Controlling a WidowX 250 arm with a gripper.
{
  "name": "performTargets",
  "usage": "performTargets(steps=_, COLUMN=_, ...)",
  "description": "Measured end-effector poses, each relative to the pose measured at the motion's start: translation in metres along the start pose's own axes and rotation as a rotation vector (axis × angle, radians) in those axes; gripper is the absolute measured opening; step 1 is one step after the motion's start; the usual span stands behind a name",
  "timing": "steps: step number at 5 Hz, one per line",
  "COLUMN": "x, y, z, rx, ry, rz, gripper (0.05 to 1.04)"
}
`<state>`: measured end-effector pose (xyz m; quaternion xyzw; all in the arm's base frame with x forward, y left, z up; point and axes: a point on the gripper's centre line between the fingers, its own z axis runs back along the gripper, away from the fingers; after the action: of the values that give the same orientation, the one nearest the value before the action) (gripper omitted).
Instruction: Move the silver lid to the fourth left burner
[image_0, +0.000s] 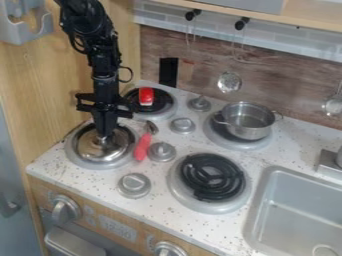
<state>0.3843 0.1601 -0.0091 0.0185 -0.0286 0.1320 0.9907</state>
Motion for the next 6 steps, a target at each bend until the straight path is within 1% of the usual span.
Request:
performTargets(steps=1, x=0.002, y=-0.003, z=0.008, rx=-0.019, ry=-0.037, rz=0.019, gripper=0.260)
performTargets(steps=2, x=0.000, y=-0.004, z=0.014, rx=-0.022, ry=-0.065, rz=0.027, gripper=0.524)
performTargets(steps=3, x=-0.005, y=-0.006, z=0.021, rx=-0.022, ry=-0.070, rz=0.025, gripper=0.834)
performTargets(steps=4, x=-0.017, y=-0.007, z=0.012, rx=-0.021, ry=-0.038, rz=0.023, gripper=1.019)
performTargets(steps=5, x=-0.028, y=-0.007, z=0.003, rx=-0.009, ry=-0.009, rz=0.027, gripper=1.006)
performTargets(steps=6, x=-0.027, y=-0.005, z=0.004, rx=0.003, ry=-0.020, rz=0.034, gripper=0.987)
